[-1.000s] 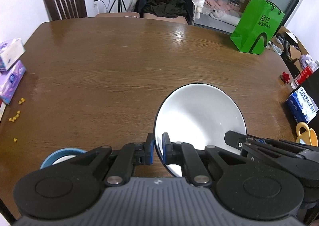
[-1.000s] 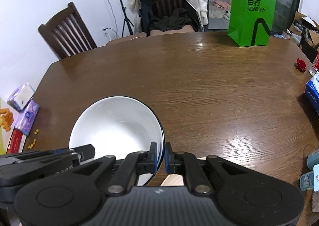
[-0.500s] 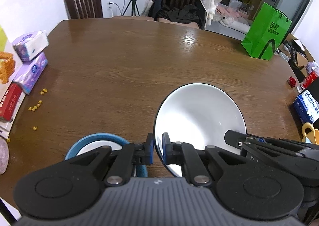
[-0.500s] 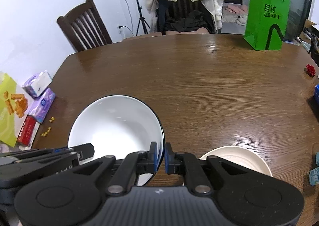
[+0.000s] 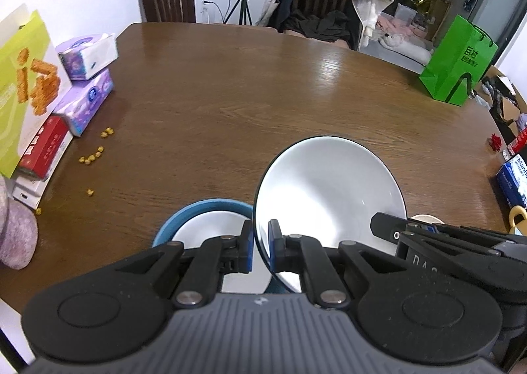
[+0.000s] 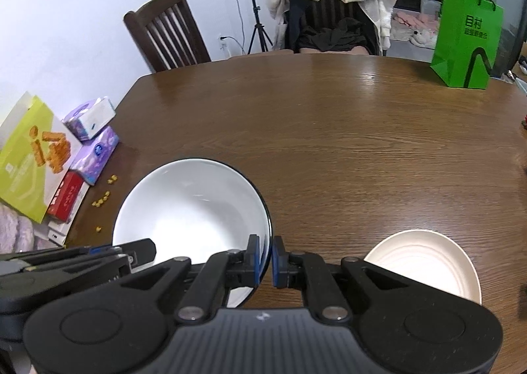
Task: Organize plates and bowls
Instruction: 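Lower the small white bowl into the white bowl inside the blue bowl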
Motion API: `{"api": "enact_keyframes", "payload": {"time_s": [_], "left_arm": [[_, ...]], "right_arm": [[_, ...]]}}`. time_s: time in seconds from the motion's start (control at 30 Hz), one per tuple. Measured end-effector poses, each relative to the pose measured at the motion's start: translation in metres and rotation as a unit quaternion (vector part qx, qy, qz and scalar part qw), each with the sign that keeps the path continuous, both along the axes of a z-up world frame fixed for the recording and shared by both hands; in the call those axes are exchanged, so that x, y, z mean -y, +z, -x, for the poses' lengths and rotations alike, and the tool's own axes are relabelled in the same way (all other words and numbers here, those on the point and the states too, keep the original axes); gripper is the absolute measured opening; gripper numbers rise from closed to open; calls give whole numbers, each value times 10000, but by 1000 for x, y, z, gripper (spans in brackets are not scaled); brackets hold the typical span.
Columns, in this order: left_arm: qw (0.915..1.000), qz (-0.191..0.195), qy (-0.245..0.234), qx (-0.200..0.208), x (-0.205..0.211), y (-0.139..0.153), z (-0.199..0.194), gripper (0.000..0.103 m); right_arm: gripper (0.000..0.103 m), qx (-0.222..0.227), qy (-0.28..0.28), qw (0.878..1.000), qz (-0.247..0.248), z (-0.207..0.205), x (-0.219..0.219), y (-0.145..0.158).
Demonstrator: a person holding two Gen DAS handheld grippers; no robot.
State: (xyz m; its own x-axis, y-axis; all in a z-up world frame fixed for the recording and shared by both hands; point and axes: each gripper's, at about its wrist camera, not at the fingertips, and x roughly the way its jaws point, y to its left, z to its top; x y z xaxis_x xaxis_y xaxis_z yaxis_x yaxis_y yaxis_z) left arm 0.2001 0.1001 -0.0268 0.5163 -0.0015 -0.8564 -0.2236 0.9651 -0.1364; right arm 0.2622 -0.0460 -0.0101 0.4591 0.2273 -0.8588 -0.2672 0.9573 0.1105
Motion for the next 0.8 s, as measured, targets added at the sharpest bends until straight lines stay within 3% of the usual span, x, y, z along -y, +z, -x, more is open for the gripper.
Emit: {"api": "enact_keyframes", "payload": {"time_s": [0.8], "left_arm": [[9989,153,397,-200,-51,-19,19,9]], "right_arm": [[7,-174,472,9986,166,11,-57,-17]]}}
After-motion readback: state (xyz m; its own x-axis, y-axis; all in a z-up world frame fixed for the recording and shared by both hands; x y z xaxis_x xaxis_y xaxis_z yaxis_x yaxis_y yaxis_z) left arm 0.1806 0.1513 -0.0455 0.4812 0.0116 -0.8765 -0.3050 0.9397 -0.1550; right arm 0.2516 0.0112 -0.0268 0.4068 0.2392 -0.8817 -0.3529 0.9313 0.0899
